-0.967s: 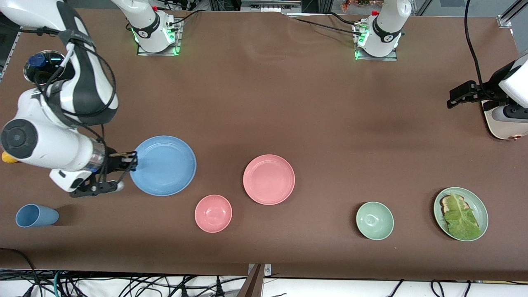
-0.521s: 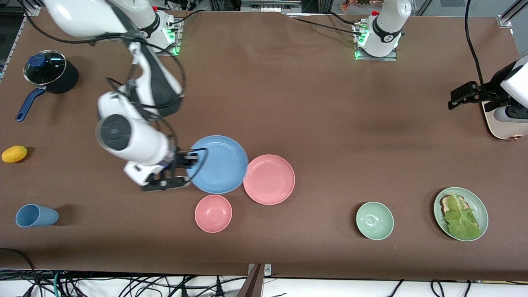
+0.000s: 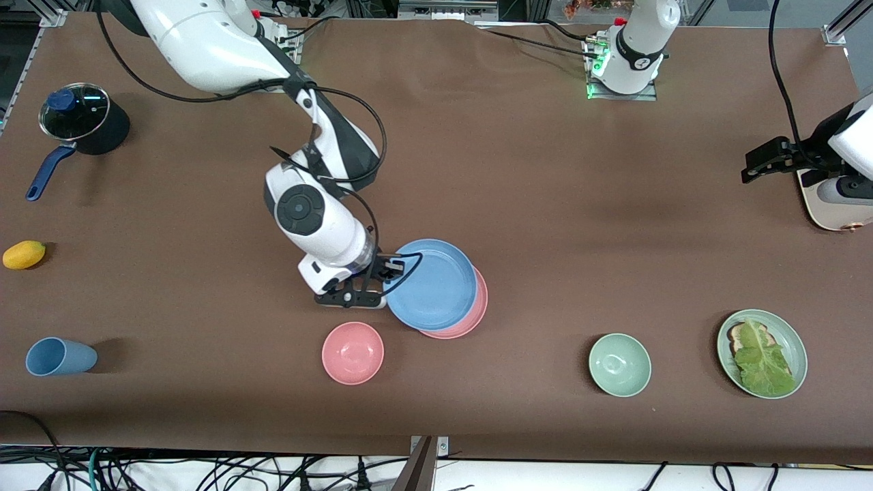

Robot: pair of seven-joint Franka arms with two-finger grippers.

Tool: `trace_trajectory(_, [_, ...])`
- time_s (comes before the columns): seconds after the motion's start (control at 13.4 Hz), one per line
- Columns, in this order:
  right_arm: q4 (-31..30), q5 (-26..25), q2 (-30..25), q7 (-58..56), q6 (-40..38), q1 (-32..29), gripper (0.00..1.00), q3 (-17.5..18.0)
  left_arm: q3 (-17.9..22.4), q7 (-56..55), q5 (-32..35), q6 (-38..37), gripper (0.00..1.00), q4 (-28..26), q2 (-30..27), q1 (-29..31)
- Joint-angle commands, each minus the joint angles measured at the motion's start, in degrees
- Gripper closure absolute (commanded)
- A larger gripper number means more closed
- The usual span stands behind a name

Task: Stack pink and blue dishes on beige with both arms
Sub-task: 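Lift the blue plate with the right gripper and carry it over the pink plate, then lower the blue plate onto the pink plate and open the right gripper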

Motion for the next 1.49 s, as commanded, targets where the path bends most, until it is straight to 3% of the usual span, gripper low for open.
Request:
trace_trajectory(0.0, [2.8, -0.7, 4.4, 2.2, 6.0, 1.2, 1.0, -0.1, 0.2, 1.5, 0.4, 0.7, 0.0, 0.7, 0.3, 0.0])
trace_trajectory(1.04, [-0.4, -2.5, 5.5, 2.2, 6.6, 1.5, 1.0, -0.8, -0.2, 1.6, 2.4, 0.8, 0.0, 0.2, 0.3, -0.7])
trace_trajectory(1.12, [-0.4, -2.3, 5.5, 2.3, 6.6, 1.4, 0.7, -0.8, -0.2, 1.6, 2.4, 0.8, 0.0, 0.2, 0.3, -0.7])
trace_trajectory(1.19, [-0.3, -2.0, 5.3, 2.2, 6.5, 1.4, 0.52, -0.8, -0.2, 1.6, 2.4, 0.8, 0.0, 0.2, 0.3, -0.7])
trace_trajectory(1.41, [0.0, -1.7, 4.7, 2.1, 5.7, 0.4, 0.29, -0.8, -0.2, 1.6, 2.3, 0.9, 0.0, 0.3, 0.3, -0.7])
